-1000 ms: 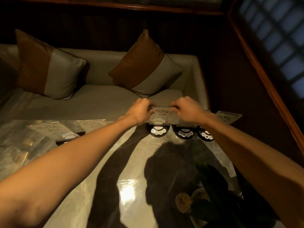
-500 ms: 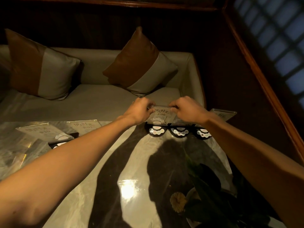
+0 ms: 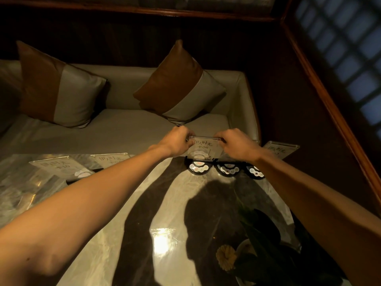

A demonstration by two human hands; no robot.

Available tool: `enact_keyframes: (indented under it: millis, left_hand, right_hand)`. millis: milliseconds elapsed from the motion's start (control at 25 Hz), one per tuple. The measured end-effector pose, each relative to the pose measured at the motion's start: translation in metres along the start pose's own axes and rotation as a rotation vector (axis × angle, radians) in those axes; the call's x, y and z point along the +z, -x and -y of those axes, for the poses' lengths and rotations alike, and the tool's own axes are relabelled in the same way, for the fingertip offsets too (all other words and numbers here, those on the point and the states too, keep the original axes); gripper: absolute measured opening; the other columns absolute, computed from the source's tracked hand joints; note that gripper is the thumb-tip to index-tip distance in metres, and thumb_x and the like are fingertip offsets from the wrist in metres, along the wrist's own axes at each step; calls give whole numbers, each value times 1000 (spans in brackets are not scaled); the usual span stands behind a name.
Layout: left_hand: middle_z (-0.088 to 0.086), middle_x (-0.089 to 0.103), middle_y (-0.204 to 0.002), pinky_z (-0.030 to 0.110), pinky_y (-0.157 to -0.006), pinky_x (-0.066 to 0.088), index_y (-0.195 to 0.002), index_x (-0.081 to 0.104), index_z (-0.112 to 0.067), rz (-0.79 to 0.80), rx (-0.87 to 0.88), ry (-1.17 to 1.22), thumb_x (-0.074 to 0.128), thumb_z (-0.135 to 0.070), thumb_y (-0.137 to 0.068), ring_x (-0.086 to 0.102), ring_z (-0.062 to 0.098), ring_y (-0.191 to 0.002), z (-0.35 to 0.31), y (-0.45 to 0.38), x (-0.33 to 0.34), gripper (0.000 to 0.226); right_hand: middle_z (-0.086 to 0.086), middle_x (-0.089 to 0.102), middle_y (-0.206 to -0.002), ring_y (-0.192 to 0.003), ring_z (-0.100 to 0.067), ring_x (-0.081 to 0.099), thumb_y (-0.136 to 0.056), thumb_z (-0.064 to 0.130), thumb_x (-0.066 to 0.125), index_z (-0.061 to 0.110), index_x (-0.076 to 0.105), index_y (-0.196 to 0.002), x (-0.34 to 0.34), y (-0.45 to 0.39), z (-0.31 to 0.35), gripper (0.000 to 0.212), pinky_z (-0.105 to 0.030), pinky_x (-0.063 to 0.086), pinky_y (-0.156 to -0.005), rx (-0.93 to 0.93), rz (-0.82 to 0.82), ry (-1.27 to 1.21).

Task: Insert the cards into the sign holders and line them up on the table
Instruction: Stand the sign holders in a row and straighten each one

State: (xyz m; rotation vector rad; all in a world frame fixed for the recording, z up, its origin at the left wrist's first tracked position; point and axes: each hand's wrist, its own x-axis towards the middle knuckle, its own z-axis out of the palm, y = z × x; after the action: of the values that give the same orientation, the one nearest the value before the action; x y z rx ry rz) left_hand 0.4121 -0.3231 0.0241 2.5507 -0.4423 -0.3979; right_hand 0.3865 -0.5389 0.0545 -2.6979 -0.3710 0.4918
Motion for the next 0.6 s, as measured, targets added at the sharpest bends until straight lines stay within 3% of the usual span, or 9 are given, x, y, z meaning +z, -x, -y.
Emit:
enact_keyframes:
  millis: [240, 600]
  left_hand:
    - [7, 75, -102, 26, -70, 41, -110, 73, -11, 29, 56, -9, 62, -23, -97, 60, 12, -83, 1, 0, -5, 21]
    - [6, 75, -106, 28, -75, 49, -112, 73, -13, 30, 98, -8, 62, -22, -96, 69, 19, -95, 5, 2, -5, 21]
  right_hand:
    - [-7, 72, -116, -103, -19, 68, -102, 16, 53, 16, 67, -123, 4, -4, -1, 25, -27, 59, -80, 10, -4, -15]
    - [-7, 72, -116, -101, -17, 67, -102, 20, 53, 16, 67, -122, 6, -5, -3, 25, -31, 60, -83, -9, -15, -21]
